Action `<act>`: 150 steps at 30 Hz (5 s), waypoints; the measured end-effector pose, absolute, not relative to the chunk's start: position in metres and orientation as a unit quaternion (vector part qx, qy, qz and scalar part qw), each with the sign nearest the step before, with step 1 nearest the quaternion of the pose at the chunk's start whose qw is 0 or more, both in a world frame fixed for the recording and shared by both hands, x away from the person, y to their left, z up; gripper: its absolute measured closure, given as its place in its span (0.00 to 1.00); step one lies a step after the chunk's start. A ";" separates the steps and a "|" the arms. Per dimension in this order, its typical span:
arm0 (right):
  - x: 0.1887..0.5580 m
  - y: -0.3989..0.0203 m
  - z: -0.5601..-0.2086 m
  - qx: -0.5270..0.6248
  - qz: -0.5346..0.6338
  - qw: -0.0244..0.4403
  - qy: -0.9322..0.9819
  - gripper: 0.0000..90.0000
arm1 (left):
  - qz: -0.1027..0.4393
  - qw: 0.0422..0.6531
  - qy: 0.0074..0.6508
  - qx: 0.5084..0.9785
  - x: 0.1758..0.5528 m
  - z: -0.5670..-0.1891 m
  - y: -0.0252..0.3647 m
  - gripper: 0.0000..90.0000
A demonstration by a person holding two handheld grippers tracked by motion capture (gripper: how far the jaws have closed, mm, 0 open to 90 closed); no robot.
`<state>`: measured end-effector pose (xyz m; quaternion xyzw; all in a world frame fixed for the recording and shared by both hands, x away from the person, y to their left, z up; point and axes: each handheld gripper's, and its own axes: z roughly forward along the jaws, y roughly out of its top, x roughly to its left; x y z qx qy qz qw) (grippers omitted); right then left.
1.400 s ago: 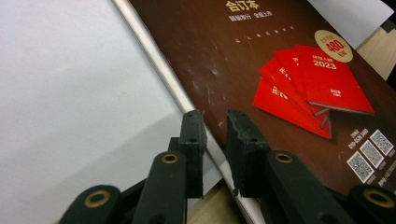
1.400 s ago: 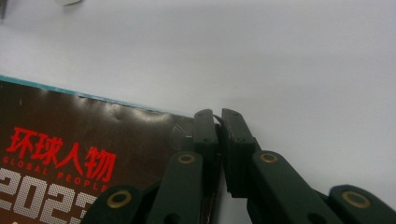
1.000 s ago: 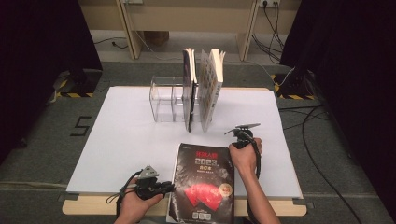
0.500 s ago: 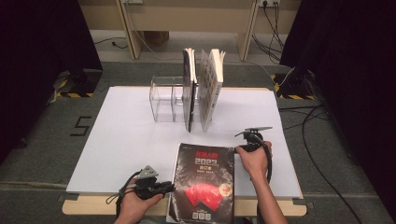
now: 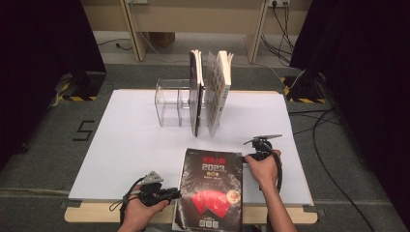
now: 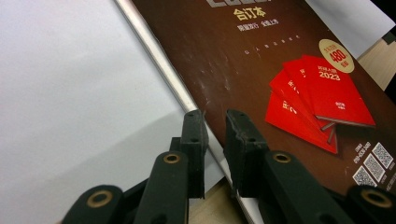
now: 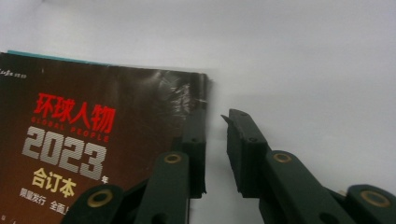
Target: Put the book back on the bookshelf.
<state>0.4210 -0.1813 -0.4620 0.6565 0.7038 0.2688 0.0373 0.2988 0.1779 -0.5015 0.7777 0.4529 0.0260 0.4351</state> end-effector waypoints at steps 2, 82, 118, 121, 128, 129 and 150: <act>0.422 -0.179 -0.465 0.653 0.271 0.032 0.706 0.84 | 0.025 0.436 0.453 0.777 0.299 -0.502 0.178 0.85; 0.412 -0.155 -0.464 0.630 0.262 0.030 0.730 0.97 | 0.038 0.422 0.526 0.737 0.328 -0.495 0.192 0.75; 0.402 -0.120 -0.465 0.639 0.246 0.048 0.727 1.00 | 0.065 0.407 0.543 0.732 0.335 -0.495 0.197 0.99; 0.402 -0.117 -0.466 0.636 0.276 -0.015 0.721 0.98 | 0.066 0.407 0.543 0.732 0.335 -0.495 0.197 0.99; 0.402 -0.113 -0.456 0.622 0.269 0.054 0.733 0.89 | 0.068 0.415 0.545 0.725 0.332 -0.496 0.202 0.95; 0.404 -0.117 -0.455 0.625 0.276 0.049 0.729 0.87 | 0.069 0.419 0.545 0.723 0.331 -0.494 0.203 0.94; 0.447 -0.129 -0.471 0.628 0.306 0.012 0.715 0.72 | 0.095 0.434 0.511 0.736 0.326 -0.490 0.195 0.77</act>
